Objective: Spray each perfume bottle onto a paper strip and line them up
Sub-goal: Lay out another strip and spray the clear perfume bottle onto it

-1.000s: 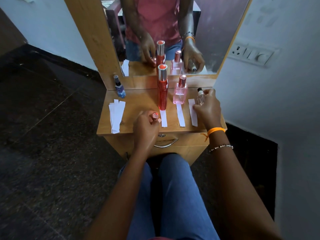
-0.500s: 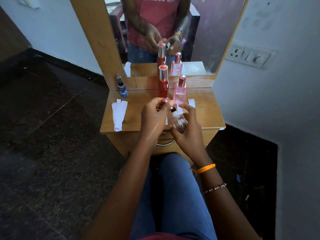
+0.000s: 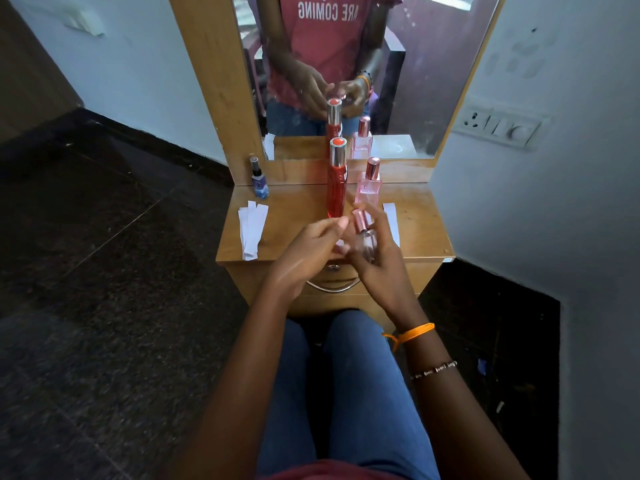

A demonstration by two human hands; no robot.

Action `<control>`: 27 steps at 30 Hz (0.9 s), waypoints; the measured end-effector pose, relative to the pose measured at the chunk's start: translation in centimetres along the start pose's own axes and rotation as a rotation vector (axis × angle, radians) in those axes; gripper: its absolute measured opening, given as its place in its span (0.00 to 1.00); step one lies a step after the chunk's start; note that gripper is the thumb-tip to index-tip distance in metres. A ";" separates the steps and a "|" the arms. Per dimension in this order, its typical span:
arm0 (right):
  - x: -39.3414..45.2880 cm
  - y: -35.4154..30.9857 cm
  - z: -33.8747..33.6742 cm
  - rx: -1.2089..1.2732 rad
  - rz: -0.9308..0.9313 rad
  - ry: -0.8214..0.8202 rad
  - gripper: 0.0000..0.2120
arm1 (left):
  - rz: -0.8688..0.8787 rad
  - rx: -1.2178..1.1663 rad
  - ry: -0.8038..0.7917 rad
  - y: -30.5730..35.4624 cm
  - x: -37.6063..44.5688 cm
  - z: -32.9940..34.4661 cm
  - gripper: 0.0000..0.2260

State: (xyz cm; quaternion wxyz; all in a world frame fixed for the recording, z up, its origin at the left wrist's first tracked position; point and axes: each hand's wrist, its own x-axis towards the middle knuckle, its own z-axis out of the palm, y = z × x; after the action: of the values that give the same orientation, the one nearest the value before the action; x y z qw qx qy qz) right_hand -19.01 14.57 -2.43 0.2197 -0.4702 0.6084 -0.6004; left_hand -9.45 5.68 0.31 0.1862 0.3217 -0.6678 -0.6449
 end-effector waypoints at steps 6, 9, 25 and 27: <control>0.5 -1.0 0.2 0.191 0.033 0.153 0.16 | -0.118 -0.147 -0.269 -1.1 -1.0 1.3 0.16; 0.6 -0.8 0.1 0.231 0.027 0.230 0.15 | -0.076 -0.165 -0.196 -0.9 -1.1 1.9 0.14; 0.5 0.2 -3.3 0.194 0.092 0.191 0.17 | 0.044 0.046 0.064 -1.4 -0.7 3.3 0.12; 0.2 0.4 -3.8 0.191 0.148 0.097 0.15 | 0.081 0.091 0.112 -1.2 -0.4 3.4 0.12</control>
State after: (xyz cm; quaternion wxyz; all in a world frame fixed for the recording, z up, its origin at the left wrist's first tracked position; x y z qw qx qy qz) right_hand -22.40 16.29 -2.06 0.2777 -0.3712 0.5913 -0.6599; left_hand -11.20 8.55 -1.17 0.2343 0.3384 -0.6974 -0.5867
